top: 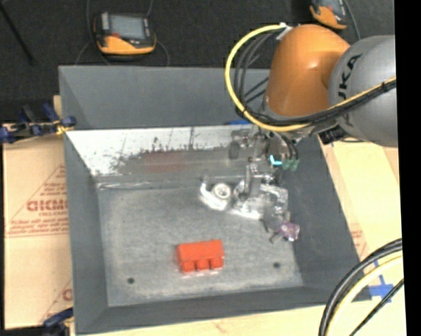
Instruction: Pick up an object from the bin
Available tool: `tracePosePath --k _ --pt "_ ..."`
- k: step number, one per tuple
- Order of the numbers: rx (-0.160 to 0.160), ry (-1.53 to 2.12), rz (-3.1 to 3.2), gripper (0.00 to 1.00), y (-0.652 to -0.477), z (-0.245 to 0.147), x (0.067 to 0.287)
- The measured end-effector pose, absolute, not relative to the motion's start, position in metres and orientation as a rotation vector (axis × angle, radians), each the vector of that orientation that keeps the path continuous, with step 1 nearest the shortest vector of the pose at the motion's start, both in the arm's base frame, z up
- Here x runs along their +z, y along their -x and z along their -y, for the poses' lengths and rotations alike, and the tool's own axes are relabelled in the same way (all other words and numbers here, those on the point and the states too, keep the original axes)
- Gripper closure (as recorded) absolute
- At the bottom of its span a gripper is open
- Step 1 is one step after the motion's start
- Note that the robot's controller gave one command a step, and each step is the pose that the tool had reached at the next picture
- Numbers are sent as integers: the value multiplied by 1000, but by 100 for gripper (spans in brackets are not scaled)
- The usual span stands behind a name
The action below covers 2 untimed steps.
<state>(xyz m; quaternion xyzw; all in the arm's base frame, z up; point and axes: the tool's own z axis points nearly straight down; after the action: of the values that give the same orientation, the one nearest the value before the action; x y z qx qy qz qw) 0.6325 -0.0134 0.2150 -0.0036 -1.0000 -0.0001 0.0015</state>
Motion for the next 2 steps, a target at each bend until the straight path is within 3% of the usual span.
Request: tracePosePath --k 1,2 --pt "-1 -74 3132 0 -563 -28 144" --pt "1 -216 3126 0 -504 -31 68"
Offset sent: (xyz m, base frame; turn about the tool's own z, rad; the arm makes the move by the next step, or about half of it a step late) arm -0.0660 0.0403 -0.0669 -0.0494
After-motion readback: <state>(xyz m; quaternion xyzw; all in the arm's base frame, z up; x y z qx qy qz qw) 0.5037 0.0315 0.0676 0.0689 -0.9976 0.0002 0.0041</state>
